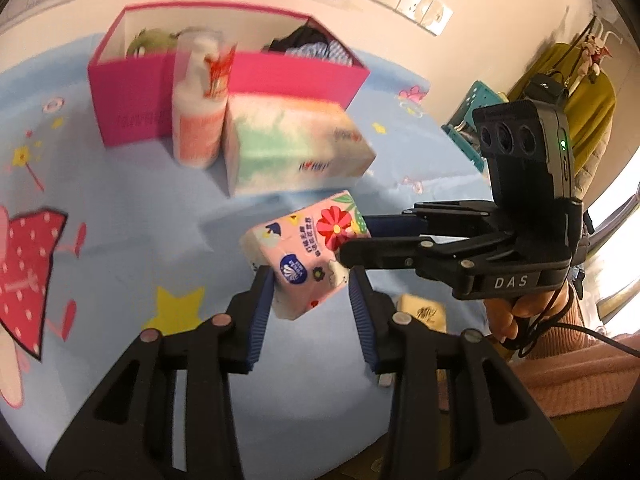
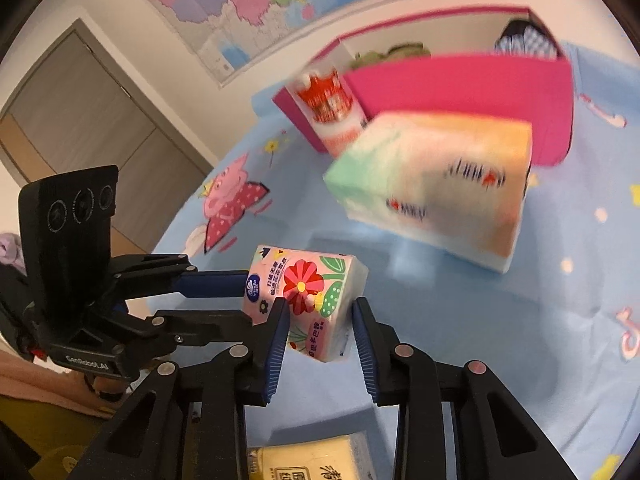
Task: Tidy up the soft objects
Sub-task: 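Carry the floral tissue pack into the pink box and open the right tool, then move the right tool down to the yellow tissue pack, then grasp the yellow tissue pack with the right tool and lift it, then carry the yellow tissue pack over the pink box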
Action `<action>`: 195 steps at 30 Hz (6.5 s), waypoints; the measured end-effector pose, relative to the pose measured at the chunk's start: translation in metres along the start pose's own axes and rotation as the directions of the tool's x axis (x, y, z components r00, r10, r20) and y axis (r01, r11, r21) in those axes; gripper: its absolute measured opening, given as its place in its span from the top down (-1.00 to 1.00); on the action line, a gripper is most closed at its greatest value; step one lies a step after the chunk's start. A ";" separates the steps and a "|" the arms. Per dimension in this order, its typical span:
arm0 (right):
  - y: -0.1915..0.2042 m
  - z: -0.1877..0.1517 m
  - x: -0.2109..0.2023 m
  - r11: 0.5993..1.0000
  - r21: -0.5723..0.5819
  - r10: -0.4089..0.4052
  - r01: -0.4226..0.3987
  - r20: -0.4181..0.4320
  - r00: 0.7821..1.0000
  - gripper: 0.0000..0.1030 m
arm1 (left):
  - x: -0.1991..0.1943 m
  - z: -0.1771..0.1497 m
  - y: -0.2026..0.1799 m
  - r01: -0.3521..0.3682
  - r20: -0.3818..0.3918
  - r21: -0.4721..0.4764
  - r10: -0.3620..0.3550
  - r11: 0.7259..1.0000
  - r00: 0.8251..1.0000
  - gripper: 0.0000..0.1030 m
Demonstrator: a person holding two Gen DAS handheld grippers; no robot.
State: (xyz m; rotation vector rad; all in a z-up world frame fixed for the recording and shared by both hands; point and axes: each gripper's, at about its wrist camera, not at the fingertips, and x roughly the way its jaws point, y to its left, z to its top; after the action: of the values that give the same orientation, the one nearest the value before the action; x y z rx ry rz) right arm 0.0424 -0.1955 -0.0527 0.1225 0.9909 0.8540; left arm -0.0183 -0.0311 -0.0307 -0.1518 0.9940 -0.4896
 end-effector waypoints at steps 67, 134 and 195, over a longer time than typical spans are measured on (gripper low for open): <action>-0.036 0.130 -0.028 0.983 0.002 -0.180 0.184 0.222 0.958 0.18 | -0.001 0.159 0.057 -0.067 0.148 0.037 0.061 0.997 0.987 0.19; -0.050 -0.051 -0.018 0.979 0.202 0.019 -0.020 0.005 1.000 0.38 | 0.069 0.030 0.002 0.135 -0.180 0.018 -0.130 0.991 0.975 0.28; -0.021 0.033 -0.058 1.000 0.011 -0.005 0.003 0.178 0.984 0.36 | 0.012 0.103 -0.012 0.025 0.073 0.117 -0.034 0.993 0.997 0.28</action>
State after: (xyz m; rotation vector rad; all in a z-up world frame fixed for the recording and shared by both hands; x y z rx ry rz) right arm 0.0652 -0.2403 -0.0044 0.2032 0.8278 0.8194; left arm 0.0685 -0.0575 0.0206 -0.0799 0.8883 -0.5634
